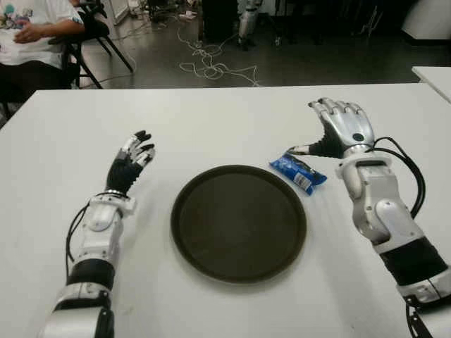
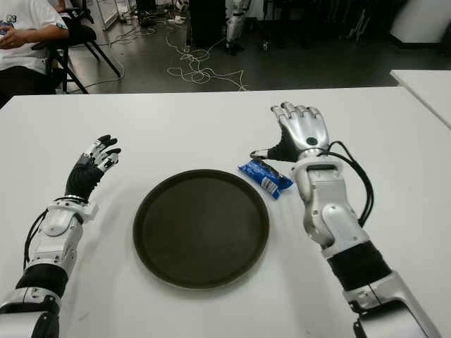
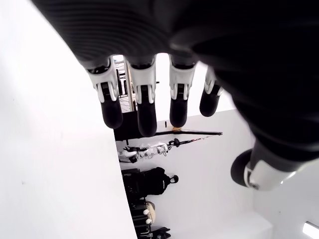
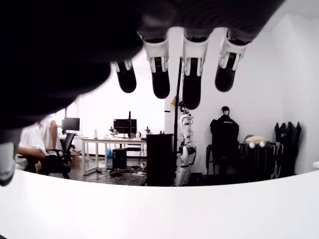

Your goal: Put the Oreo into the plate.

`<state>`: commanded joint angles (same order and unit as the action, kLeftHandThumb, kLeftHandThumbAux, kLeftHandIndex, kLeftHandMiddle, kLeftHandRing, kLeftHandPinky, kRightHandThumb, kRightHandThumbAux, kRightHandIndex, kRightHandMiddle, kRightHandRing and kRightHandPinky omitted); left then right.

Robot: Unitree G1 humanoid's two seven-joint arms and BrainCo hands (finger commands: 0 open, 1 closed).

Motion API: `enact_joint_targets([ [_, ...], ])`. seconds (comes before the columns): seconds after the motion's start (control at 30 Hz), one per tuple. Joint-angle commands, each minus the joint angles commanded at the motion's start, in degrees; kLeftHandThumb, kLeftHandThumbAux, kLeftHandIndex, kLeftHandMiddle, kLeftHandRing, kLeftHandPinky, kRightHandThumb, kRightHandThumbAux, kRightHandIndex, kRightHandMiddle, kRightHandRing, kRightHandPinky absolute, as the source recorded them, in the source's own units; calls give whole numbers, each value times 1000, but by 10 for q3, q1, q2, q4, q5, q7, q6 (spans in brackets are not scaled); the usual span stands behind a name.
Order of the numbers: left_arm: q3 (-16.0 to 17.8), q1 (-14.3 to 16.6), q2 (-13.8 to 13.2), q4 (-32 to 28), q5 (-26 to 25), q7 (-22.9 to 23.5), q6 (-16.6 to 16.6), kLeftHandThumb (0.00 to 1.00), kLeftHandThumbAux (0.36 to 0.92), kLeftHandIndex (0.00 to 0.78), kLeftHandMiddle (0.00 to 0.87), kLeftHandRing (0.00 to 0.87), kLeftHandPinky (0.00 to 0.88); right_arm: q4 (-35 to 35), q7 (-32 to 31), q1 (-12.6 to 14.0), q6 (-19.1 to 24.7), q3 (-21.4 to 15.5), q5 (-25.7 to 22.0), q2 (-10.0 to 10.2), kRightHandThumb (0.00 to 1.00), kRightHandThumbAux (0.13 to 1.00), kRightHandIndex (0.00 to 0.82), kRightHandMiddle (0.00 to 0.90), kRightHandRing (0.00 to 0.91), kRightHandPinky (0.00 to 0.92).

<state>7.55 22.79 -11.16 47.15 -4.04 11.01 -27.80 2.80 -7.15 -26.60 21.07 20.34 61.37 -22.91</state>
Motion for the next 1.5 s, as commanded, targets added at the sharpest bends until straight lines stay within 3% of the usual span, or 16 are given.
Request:
enact_joint_targets([
  [0.33,1,2,-1,2,3,4,1,174,551,72,142,138,161,1,-12,-8,-1,16,16,-1,0,447,75,130,107,90],
  [0.6,0,1,-2,2,4,4,3,180,537,64,133,130,149,12,-9,-14,0,25,18,7,0,445,86,180,177,195],
  [1.03,-1,-4,1,-8,4,2,2,189,544,68,141,137,152,89,21,-37,-8,41,7,28,0,457,111,206,211,230],
  [1.3,-1,5,-2,0,5,6,2,184,546,63,139,138,157,115,22,-46,-6,43,5,33,0,449,111,184,190,208],
  [1.37,0,25,-3,18,4,7,11,181,551,61,137,139,158,127,25,-50,-6,42,2,35,0,445,112,175,180,194],
  [1.5,2,8,-5,8,-1,14,6,181,559,65,140,145,173,150,30,-58,-6,43,-1,36,0,443,114,164,167,173],
])
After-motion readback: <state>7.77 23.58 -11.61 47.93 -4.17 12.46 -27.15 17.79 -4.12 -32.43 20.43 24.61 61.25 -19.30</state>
